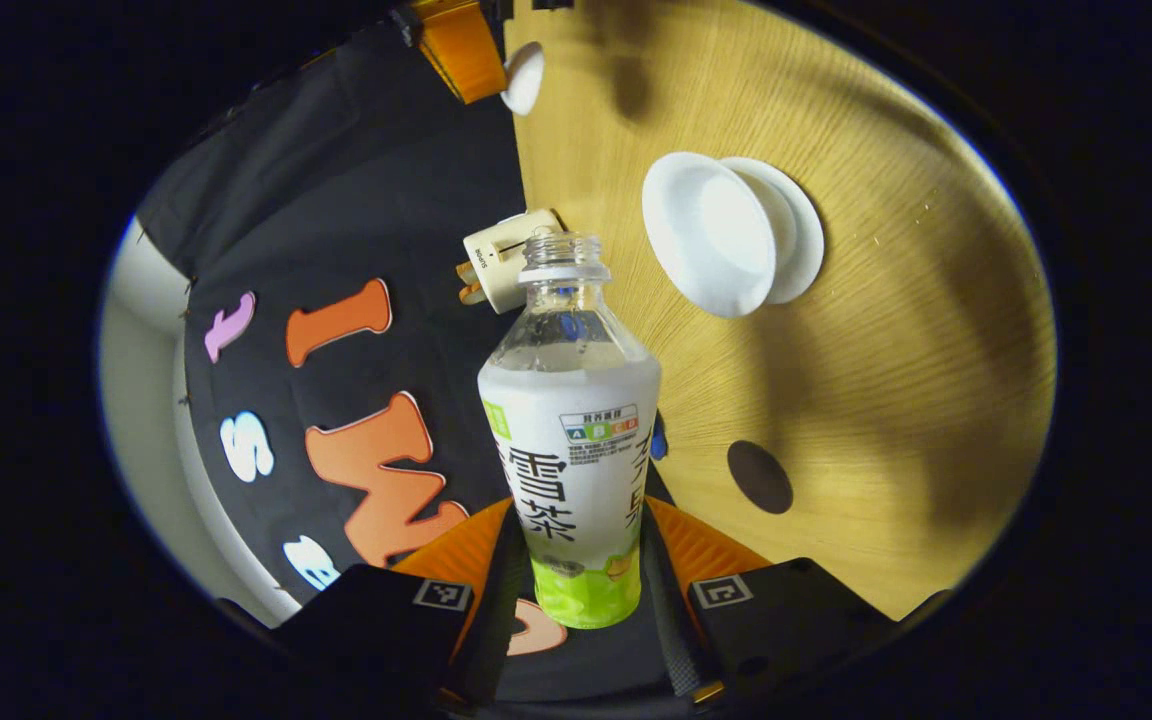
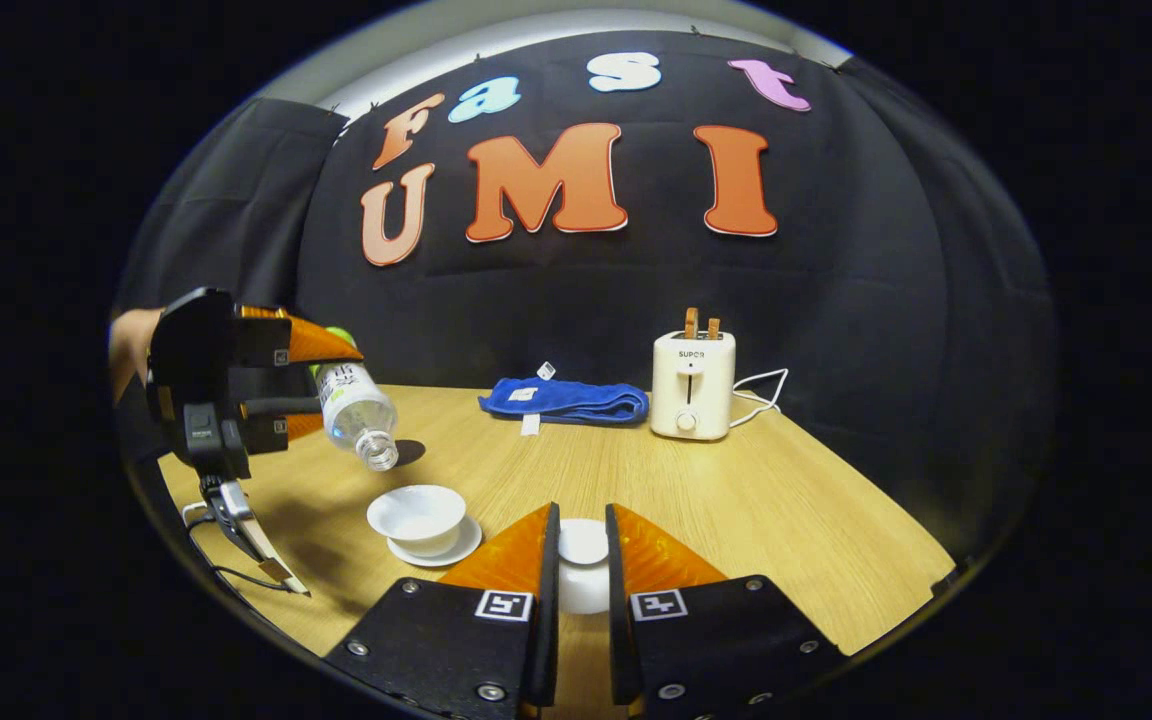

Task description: Open the teacup lid with one hand, grasp the water bottle and pour water into the teacup with the other hand; after pouring, place the water bottle on the coaster and then close the teacup lid.

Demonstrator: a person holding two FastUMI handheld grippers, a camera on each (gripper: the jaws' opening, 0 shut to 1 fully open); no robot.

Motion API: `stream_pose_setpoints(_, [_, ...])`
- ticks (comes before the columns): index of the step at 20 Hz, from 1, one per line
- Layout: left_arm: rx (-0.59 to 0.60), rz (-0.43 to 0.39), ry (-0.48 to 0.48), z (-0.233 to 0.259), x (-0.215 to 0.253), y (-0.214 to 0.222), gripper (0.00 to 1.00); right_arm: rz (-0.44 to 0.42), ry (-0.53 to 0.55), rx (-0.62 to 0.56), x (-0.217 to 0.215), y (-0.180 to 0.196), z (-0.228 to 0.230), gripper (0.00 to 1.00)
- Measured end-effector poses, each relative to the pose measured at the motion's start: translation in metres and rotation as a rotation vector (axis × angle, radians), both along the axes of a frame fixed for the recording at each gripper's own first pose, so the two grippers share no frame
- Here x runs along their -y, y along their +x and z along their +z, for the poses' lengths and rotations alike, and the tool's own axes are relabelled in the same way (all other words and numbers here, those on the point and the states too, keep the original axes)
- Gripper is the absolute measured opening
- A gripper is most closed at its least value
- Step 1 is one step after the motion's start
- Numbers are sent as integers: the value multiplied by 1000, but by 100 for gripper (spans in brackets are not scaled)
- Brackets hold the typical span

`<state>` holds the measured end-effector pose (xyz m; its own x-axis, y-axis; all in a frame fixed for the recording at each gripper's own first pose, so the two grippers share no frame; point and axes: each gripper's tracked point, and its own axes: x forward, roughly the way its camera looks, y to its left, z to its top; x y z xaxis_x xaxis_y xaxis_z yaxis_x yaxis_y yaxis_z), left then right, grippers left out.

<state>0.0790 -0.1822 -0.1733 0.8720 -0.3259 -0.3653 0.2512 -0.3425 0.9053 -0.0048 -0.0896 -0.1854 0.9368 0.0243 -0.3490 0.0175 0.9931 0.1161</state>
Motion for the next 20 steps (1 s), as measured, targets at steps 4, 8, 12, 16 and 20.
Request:
stream_pose_setpoints(4, [-56,116,-276,25,-15,0,65,-7,32,13,-4,8,7,22])
stream_pose_setpoints(8, [-81,211,-599,64,-25,14,65,-14,52,51,-13,17,22,21])
stream_pose_setpoints(12, [-143,257,-914,92,-32,24,61,5,42,65,-30,24,30,22])
stream_pose_setpoints(16, [-201,308,-1175,104,-44,44,65,34,49,73,-49,29,37,22])
stream_pose_setpoints(20, [-287,404,-1426,90,-67,72,65,57,36,67,-60,33,38,22])
